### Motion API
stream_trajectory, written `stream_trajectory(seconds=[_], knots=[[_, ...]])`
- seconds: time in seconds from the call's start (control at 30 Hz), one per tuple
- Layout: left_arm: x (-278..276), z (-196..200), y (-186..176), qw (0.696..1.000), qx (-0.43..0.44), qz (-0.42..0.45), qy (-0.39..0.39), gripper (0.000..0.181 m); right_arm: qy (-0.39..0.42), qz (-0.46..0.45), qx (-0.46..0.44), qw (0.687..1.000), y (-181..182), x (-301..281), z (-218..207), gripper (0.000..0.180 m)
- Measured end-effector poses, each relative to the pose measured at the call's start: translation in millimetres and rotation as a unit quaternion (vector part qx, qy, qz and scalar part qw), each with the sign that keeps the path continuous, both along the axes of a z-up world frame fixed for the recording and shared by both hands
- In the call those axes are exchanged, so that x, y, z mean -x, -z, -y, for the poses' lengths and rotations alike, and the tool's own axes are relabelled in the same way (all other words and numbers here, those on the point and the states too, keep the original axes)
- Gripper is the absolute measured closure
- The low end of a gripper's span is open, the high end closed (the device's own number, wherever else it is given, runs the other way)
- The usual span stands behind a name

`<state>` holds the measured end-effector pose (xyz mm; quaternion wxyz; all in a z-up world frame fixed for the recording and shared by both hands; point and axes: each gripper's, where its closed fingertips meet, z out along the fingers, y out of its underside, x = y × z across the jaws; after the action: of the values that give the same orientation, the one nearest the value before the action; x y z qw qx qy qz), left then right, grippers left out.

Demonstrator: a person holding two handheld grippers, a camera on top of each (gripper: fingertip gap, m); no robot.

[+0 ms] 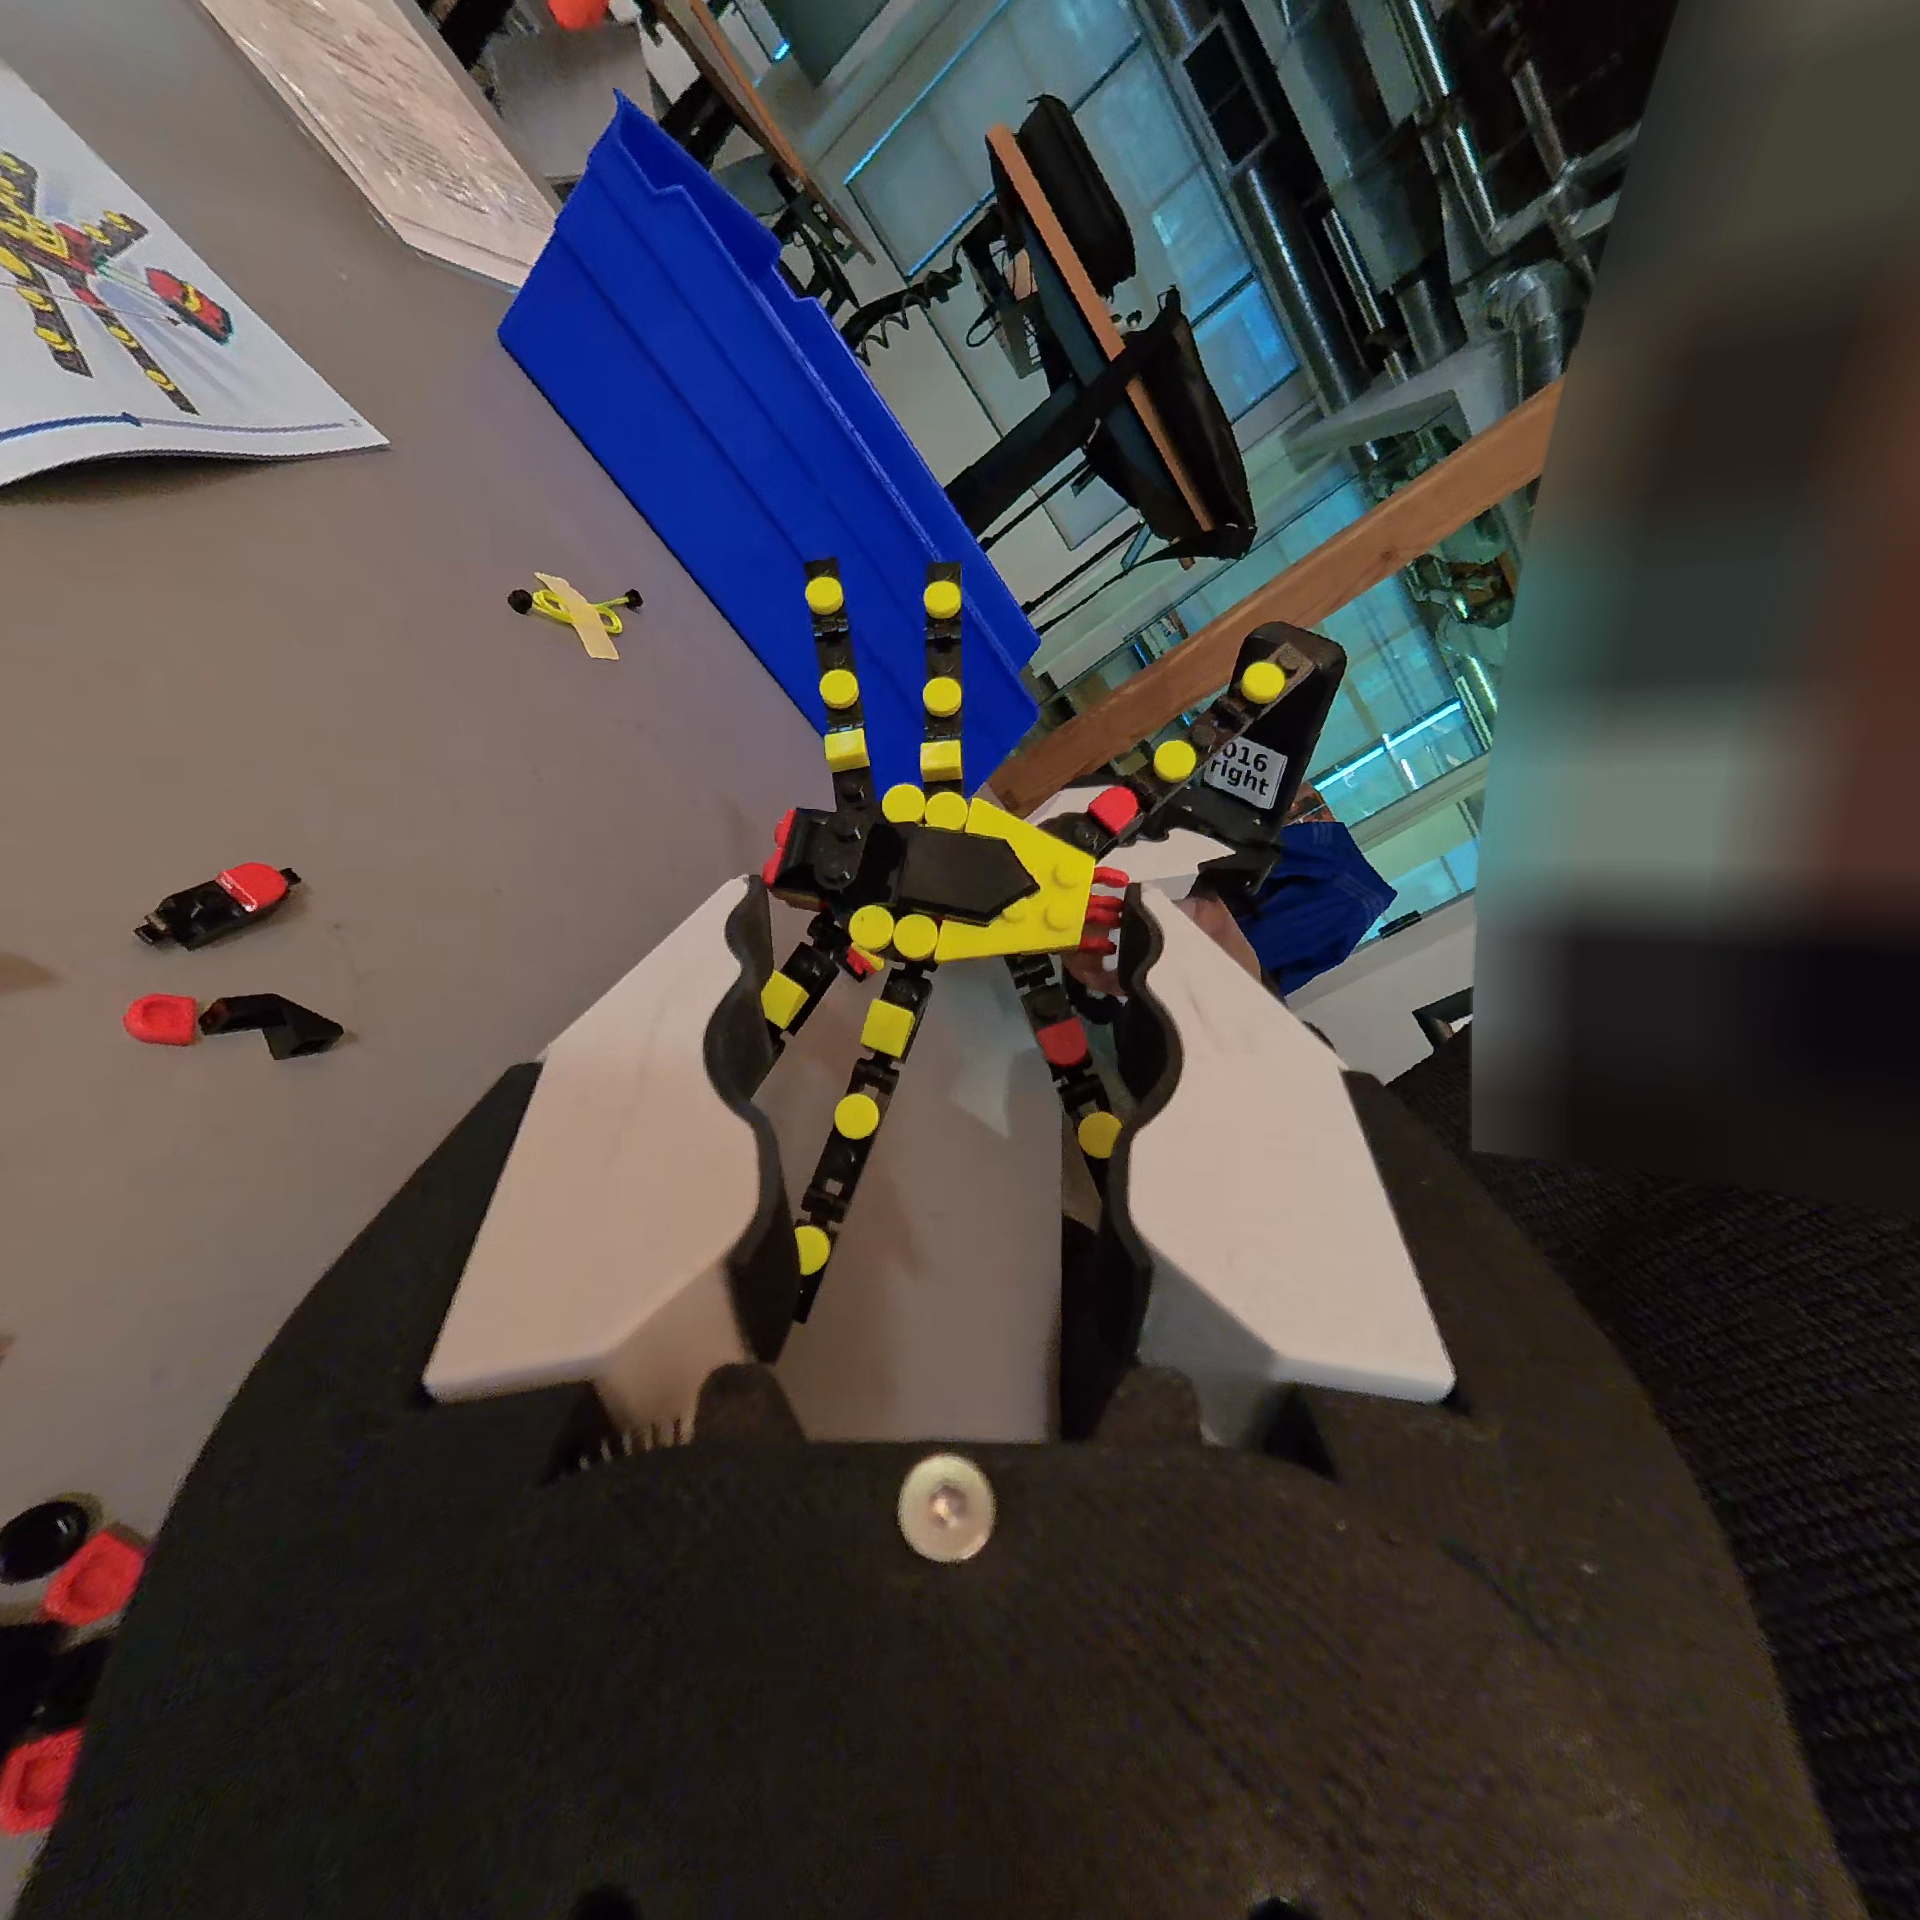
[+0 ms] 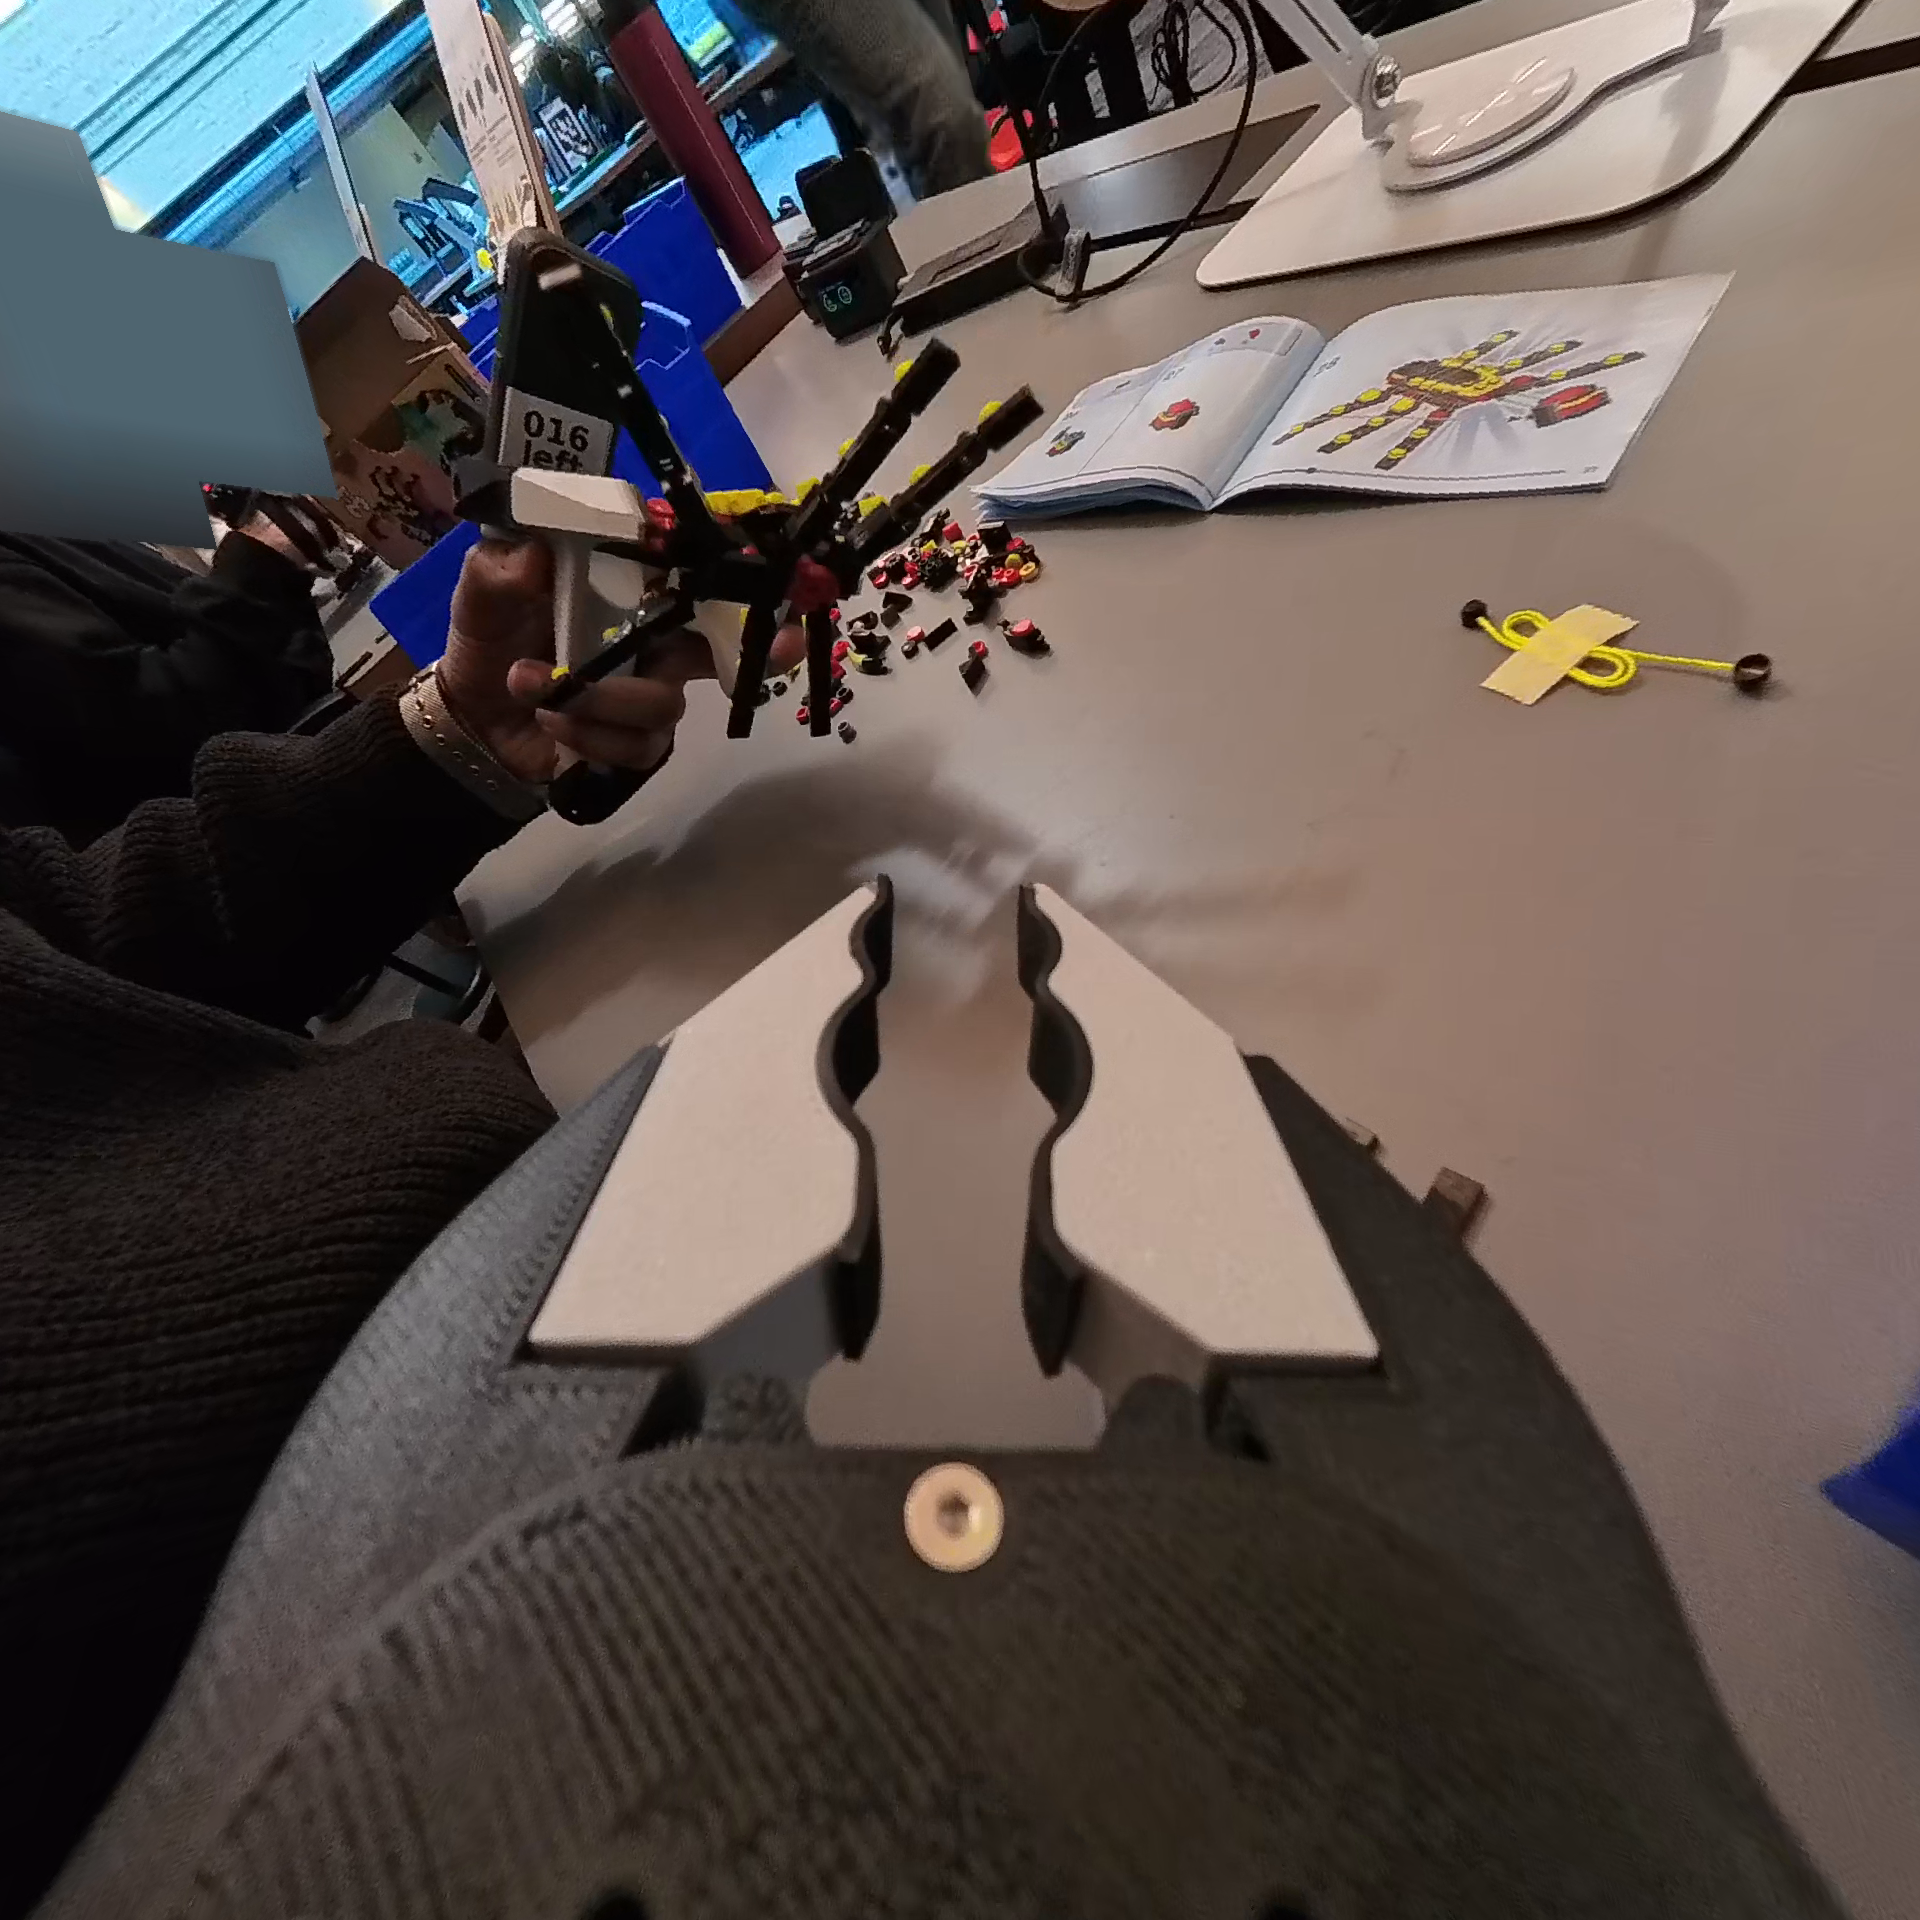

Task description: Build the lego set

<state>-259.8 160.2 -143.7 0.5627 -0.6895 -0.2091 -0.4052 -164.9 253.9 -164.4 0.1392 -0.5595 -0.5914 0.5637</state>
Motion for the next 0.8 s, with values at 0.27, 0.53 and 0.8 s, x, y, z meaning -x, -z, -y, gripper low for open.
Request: stream_trajectory(seconds=[0.27,0.53,0.8], knots=[[0.2,-0.1,0.9,1.0,0.002,-0.001,-0.001,0.116,0.053,0.038,-0.072,0.995,16.2,-1.7,-27.2,0.158],[-0.6,0.6,4.9,1.0,0.011,-0.014,-0.002,0.116,0.071,0.133,-0.131,0.98,37.9,-14.5,-29.8,0.149],[-5.4,0.8,17.3,0.997,0.045,-0.059,0.006,0.116,0.031,0.182,-0.144,0.972,66.7,-11.8,-4.3,0.151]])
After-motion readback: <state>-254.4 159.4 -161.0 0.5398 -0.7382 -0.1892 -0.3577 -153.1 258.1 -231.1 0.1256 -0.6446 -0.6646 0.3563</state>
